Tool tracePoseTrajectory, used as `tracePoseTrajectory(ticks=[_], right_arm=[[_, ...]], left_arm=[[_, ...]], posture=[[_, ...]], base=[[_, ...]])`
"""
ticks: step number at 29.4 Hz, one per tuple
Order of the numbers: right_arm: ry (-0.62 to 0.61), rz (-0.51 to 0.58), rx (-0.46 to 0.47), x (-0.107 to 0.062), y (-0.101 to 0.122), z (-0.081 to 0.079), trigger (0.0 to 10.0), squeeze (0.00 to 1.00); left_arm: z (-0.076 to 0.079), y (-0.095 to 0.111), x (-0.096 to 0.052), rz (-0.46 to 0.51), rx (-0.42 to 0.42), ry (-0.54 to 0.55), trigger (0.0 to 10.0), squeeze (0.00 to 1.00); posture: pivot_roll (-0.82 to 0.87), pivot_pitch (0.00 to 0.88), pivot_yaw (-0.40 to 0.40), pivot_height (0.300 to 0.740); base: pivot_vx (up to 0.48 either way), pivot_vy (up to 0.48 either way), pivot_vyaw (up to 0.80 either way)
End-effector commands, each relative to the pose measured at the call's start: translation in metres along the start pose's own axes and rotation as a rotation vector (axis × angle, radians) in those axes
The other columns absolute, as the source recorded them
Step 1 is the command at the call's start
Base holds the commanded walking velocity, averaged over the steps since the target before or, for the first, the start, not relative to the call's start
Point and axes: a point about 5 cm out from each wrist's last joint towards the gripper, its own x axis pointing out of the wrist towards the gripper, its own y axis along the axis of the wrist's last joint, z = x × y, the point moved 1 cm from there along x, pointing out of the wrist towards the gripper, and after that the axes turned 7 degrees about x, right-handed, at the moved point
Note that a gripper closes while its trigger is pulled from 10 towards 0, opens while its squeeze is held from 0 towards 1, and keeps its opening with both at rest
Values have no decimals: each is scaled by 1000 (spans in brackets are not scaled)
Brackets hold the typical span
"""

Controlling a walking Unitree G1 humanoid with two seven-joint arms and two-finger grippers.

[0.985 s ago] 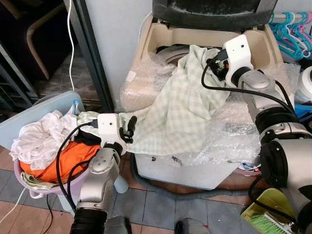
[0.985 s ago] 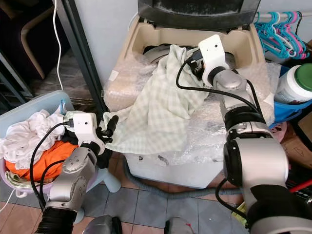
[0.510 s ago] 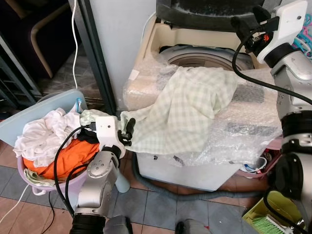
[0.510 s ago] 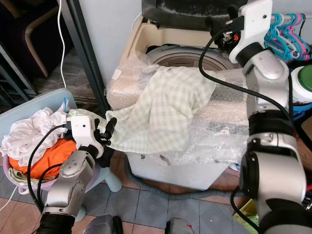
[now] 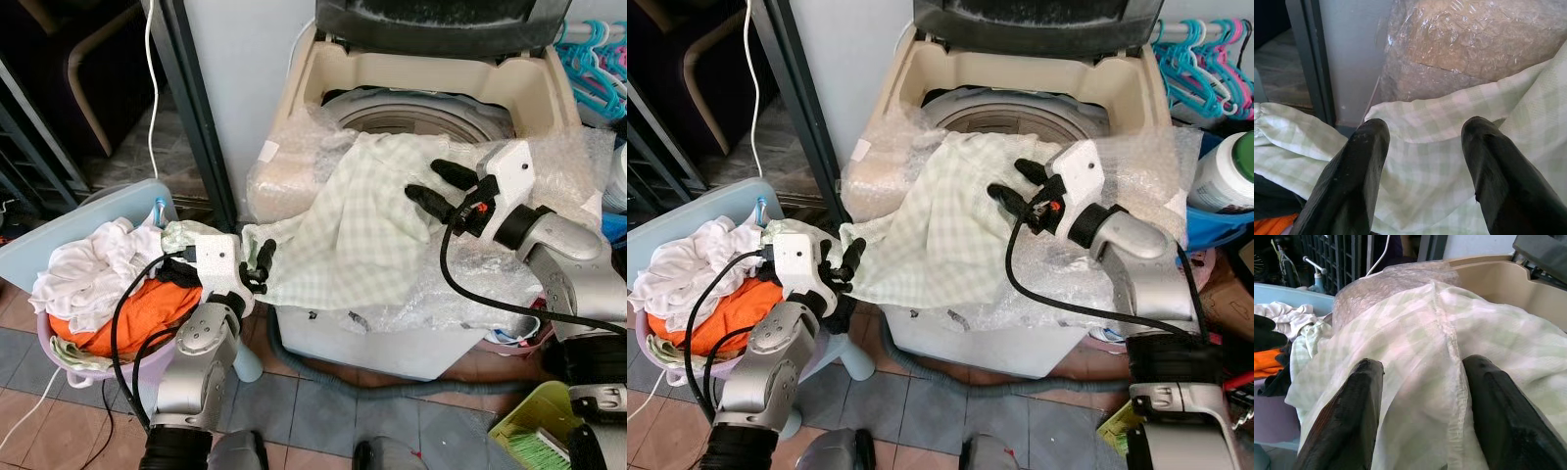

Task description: Clothes washing

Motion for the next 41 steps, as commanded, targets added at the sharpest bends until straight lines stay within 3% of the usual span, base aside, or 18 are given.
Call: tracePoseTrajectory(ticks=[1, 4, 5, 12, 19, 30, 35, 39, 41], right_arm=[[-12, -45, -99, 2, -1, -1, 10000, 0], [-94, -90, -156, 10, -9, 2, 10000, 0], [-160, -97, -171, 14, -11, 5, 0, 0], [-308, -120, -206, 18, -15, 15, 0, 0], [-345, -141, -206, 15, -18, 23, 0, 0], [-463, -90, -104, 12, -2, 51, 0, 0], [-487, -72, -40, 16, 7, 64, 0, 0], [-501, -48, -3, 20, 15, 71, 0, 0], [-510, -14, 5, 28, 29, 79, 0, 0]], left_arm=[[-3, 0, -3, -6, 4, 8, 10000, 0], [-1, 0, -1, -8, 2, 4, 10000, 0], [1, 0, 0, -6, 1, 1, 10000, 0], [1, 0, 0, -6, 1, 2, 10000, 0], [0, 0, 1, -7, 0, 10, 10000, 0], [2, 0, 1, -4, -7, 17, 10000, 0], [3, -9, 0, -64, -2, -13, 10000, 0], [7, -10, -3, -62, 33, -75, 10000, 0], [8, -12, -9, -64, 109, -125, 10000, 0]], posture=[[-76, 80, 41, 740], [-76, 78, 40, 740], [-76, 77, 39, 740], [-72, 73, 36, 740], [-75, 73, 30, 740], [-76, 77, 16, 740], [-74, 81, 13, 740], [-73, 83, 15, 740], [-63, 86, 20, 740]], base=[[0, 0, 0], [0, 0, 0], [0, 0, 0], [0, 0, 0], [0, 0, 0], [0, 0, 0], [0, 0, 0], [0, 0, 0], [0, 0, 0]])
